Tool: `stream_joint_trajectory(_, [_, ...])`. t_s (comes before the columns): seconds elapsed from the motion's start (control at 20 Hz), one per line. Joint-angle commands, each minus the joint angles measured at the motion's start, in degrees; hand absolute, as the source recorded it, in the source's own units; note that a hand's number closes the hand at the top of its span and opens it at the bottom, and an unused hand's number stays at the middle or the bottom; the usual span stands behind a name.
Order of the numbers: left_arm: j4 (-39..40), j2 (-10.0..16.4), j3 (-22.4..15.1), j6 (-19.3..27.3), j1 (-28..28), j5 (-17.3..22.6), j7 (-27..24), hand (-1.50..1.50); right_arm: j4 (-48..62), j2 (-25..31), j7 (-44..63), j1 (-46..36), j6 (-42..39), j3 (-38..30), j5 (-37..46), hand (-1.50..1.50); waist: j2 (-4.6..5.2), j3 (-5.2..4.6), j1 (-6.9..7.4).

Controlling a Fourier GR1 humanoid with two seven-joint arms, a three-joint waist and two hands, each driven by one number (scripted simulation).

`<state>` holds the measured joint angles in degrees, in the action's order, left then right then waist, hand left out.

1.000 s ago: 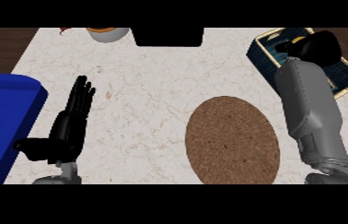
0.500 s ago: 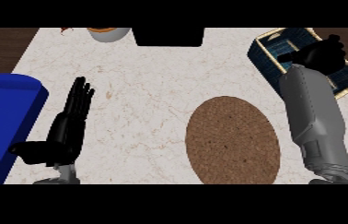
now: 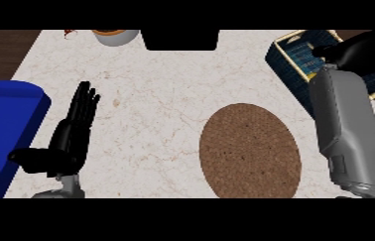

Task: Pick the lemon from the placemat and place it in the basket

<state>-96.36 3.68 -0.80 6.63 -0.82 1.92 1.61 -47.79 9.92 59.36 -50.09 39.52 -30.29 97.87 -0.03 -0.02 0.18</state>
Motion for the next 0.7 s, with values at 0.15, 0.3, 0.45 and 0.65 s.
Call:
stream_joint_trajectory(0.15, [-3.77, 1.28, 1.19, -0.77, 1.61, 1.19, 2.12, 0.0, -14.27, -3.58, 10.83, 4.36, -4.6, 1.84, 8.06, -1.5, -0.39, -0.02, -0.53])
stream_joint_trajectory(0.3, [-2.5, 0.75, 0.67, -0.5, 2.36, 0.25, 0.2, 0.0, -22.04, -5.23, 13.67, 6.66, -7.09, 0.96, 12.66, -1.5, -0.52, -0.06, -1.09])
stream_joint_trajectory(0.45, [-2.32, 0.78, 1.37, -1.11, 3.17, 1.48, -0.07, 0.0, -32.92, -9.64, 12.68, 10.16, -5.13, 1.76, 12.13, -1.5, -0.71, -0.05, -1.41])
stream_joint_trajectory(0.65, [-0.29, -0.84, -0.05, 1.35, 2.04, -1.7, -1.42, 0.0, -48.27, -9.81, 7.35, 16.66, -13.6, 5.64, 5.86, -1.5, -0.55, -0.01, -1.4])
